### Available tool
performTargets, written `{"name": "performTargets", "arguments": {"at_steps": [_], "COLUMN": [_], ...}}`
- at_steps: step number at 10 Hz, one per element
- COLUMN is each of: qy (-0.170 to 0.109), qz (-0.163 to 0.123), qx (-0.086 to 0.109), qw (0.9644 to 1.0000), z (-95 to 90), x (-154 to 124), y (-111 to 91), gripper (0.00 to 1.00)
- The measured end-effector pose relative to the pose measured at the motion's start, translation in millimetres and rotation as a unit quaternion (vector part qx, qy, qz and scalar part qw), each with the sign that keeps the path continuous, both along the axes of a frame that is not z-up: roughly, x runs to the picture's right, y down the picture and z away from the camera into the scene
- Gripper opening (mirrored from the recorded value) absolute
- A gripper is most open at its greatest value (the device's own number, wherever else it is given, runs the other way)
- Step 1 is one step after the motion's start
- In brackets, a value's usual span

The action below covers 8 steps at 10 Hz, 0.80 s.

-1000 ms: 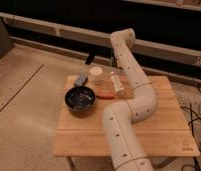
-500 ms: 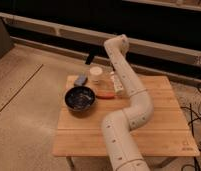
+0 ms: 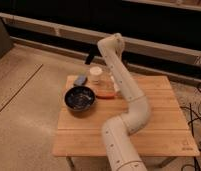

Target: Place the eraser on the white sponge

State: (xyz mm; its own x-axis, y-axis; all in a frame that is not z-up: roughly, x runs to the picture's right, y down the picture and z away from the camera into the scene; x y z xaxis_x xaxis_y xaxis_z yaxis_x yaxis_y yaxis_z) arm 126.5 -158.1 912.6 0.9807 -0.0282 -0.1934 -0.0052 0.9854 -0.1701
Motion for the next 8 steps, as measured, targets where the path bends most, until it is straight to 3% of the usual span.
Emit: {"name": "performTargets", "arguments": {"at_steps": [8], "qy": [-0.001], "qz": [0.001], "qx": [0.002], "qw": [1.0000], "z": [-1.7], "x": [0.1], "y": [-0.7], "gripper": [0.00]}}
